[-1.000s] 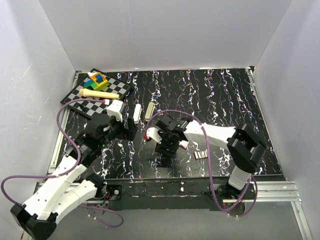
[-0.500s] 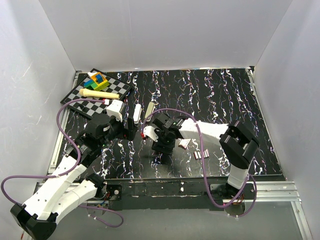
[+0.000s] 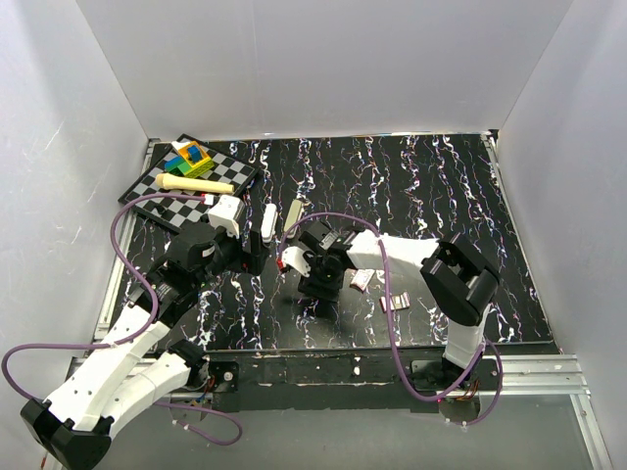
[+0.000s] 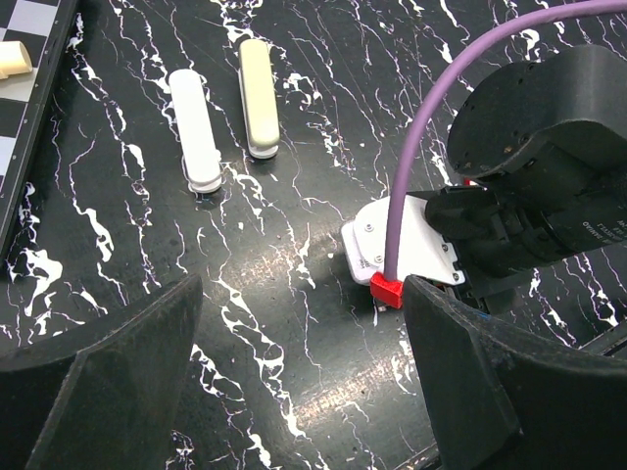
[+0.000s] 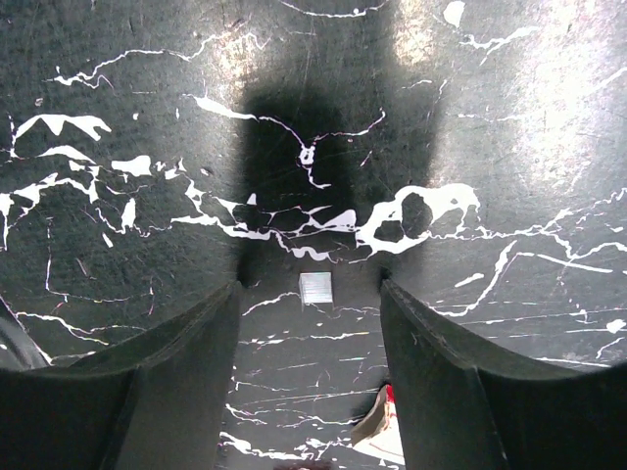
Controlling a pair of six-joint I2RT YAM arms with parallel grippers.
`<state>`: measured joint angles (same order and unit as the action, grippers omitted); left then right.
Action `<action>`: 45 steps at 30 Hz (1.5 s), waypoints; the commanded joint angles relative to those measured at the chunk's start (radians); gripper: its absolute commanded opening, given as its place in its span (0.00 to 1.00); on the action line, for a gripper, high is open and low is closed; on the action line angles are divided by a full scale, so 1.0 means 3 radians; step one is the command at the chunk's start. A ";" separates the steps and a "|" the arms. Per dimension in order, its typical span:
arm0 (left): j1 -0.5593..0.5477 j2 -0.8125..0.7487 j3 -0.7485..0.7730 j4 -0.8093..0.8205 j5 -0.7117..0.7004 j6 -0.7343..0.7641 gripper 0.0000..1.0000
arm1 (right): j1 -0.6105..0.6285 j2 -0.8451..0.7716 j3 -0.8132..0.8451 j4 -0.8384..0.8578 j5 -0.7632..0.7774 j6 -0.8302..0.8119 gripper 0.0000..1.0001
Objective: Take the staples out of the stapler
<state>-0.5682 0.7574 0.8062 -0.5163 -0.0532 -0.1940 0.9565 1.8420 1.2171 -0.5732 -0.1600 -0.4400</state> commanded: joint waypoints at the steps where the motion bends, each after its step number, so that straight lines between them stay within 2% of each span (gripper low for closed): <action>1: 0.0028 -0.0004 -0.0018 0.0003 -0.0048 0.0013 0.83 | -0.0003 0.0052 0.0141 -0.0048 0.0047 0.0035 0.65; 20: 0.0033 0.0006 -0.0013 0.0003 -0.0042 0.0018 0.83 | 0.0048 0.0160 0.0167 -0.0171 0.0252 0.0137 0.49; 32: 0.0038 0.0017 -0.0013 -0.0002 -0.0048 0.0013 0.83 | 0.0135 0.0201 0.0177 -0.0171 0.0283 0.0194 0.43; 41: 0.0043 0.0001 -0.0013 -0.0002 -0.0042 0.0023 0.83 | 0.0140 0.0196 0.0177 -0.0232 0.0273 0.0240 0.23; 45: 0.0043 -0.0009 -0.0013 -0.0002 -0.0053 0.0023 0.83 | 0.0140 0.0170 0.0182 -0.0242 0.0262 0.0280 0.18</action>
<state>-0.5632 0.7631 0.8062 -0.5163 -0.0532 -0.1940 0.9905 1.8740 1.2549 -0.6056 -0.0624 -0.3790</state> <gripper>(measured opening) 0.827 0.215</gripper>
